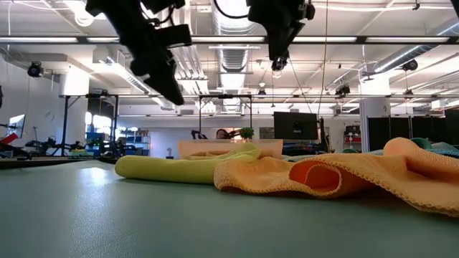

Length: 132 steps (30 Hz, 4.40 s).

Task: Fold microfiber towels
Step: Put the yellow towel into the orange bin

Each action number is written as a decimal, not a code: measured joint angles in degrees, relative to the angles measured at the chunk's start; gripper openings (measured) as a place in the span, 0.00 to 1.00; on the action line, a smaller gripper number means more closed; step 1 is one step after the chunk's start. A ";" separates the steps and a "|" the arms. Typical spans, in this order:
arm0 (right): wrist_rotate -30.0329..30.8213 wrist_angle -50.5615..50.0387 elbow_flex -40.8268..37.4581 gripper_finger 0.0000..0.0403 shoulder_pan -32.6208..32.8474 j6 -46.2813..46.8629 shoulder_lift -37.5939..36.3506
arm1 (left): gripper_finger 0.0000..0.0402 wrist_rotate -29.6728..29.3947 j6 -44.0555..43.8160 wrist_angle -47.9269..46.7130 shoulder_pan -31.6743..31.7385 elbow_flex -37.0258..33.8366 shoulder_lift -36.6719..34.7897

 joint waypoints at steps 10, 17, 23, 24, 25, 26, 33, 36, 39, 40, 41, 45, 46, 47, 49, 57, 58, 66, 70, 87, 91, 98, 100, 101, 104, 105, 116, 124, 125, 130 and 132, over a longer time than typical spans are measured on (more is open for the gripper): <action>-8.46 5.16 -9.05 0.34 -4.16 -1.25 -0.29 | 0.33 12.84 -12.75 3.66 -0.70 -8.63 -6.77; -24.29 26.20 -18.41 0.34 -6.58 -5.12 -0.38 | 0.33 25.05 -14.31 19.93 -0.72 -16.98 -6.93; -29.96 37.13 -21.62 0.34 -7.53 -4.41 -0.36 | 0.33 31.30 -14.27 32.20 -0.65 -21.61 -4.90; -29.97 37.23 -21.62 0.34 -7.64 -4.29 -0.36 | 0.33 31.82 -14.27 33.62 -0.65 -22.03 -4.10; -29.97 37.26 -21.60 0.34 -7.74 -4.27 -0.36 | 0.33 32.12 -14.27 35.13 -0.64 -22.29 -3.07; -29.95 37.31 -21.51 0.34 -7.79 -4.27 -0.36 | 0.33 32.27 -14.27 36.65 -0.63 -22.45 -1.84; -29.99 37.63 -21.35 0.34 -7.88 -2.80 -0.36 | 0.33 35.88 -14.32 41.82 -0.67 -21.96 9.28; -29.99 37.65 -21.35 0.34 -7.88 -2.79 -0.36 | 0.33 35.94 -14.35 41.79 -0.67 -21.96 12.38; -29.99 37.63 -21.35 0.34 -7.88 -2.79 -0.36 | 0.33 36.16 -14.30 40.49 -0.65 -21.89 13.31; -30.00 37.65 -21.35 0.34 -7.88 -2.79 -0.36 | 0.33 36.16 -14.25 39.93 -0.65 -21.87 13.34; -29.99 37.64 -21.35 0.34 -7.88 -2.79 -0.36 | 0.33 36.17 -14.20 39.17 -0.65 -21.82 13.17; -30.00 37.65 -21.35 0.34 -7.88 -2.79 -0.36 | 0.33 34.75 -10.90 32.72 -0.61 -21.59 11.09; -29.99 37.67 -21.35 0.34 -7.88 -2.79 -0.36 | 0.33 33.87 -9.36 30.54 -0.63 -21.46 10.33; -29.99 37.69 -21.35 0.34 -7.88 -2.79 -0.36 | 0.33 32.70 -7.71 28.24 -0.63 -21.27 9.48; -29.99 37.84 -21.35 0.34 -7.88 -2.79 -0.36 | 0.33 29.47 -3.86 23.35 -0.61 -20.98 7.57; -29.99 38.45 -21.35 0.34 -7.88 -2.33 -0.36 | 0.33 15.40 10.25 7.17 -0.50 -19.95 1.74; -29.99 38.54 -21.35 0.34 -7.88 -2.01 -0.36 | 0.33 15.23 10.17 5.39 -0.50 -19.55 1.07; -29.99 44.39 -21.32 0.34 -8.00 -1.28 -0.36 | 0.33 15.68 1.81 -3.86 -0.50 -15.89 -6.82; -30.15 48.96 -21.29 0.38 -8.65 -1.28 -0.36 | 0.33 16.06 -8.37 -12.50 -0.57 -16.26 -12.35; -44.15 52.29 -21.27 0.52 -15.31 3.30 6.86 | 0.33 25.04 -53.02 -4.70 -0.67 -31.06 -36.20; -44.62 55.55 -21.27 0.52 -15.77 4.06 9.16 | 0.33 25.24 -60.30 5.35 -0.67 -35.57 -36.58; -49.02 60.73 -21.27 0.52 -16.47 6.83 13.62 | 0.33 25.19 -67.17 10.58 -0.67 -38.24 -33.78; -49.02 60.61 -21.29 0.52 -16.49 6.94 14.63 | 0.33 25.17 -68.34 10.48 -0.67 -38.76 -32.64; -49.04 60.71 -21.29 0.52 -16.51 7.24 15.07 | 0.33 25.17 -68.53 10.35 -0.67 -38.89 -32.06; -49.02 60.81 -21.29 0.52 -16.51 7.74 16.03 | 0.33 25.17 -70.29 10.70 -0.67 -39.19 -30.54; -49.04 60.98 -21.29 0.52 -16.51 7.75 16.43 | 0.33 25.17 -70.74 10.48 -0.67 -39.23 -30.03; -59.45 68.41 -21.16 0.49 -16.99 9.51 20.20 | 0.33 24.84 -71.31 16.39 -0.67 -39.70 -22.08; -61.75 67.57 -20.92 0.35 -16.72 9.71 19.97 | 0.33 24.62 -72.81 22.71 -0.67 -40.05 -14.91; -61.88 67.39 -20.82 0.33 -16.51 9.81 19.97 | 0.33 24.31 -72.81 22.88 -0.68 -39.97 -14.19; -61.51 67.55 -20.69 0.26 -15.67 9.68 19.97 | 0.33 22.58 -72.83 24.80 -0.76 -39.97 -11.18; -61.30 67.56 -20.68 0.24 -15.32 9.67 19.97 | 0.33 22.03 -72.42 26.29 -0.76 -39.99 -10.26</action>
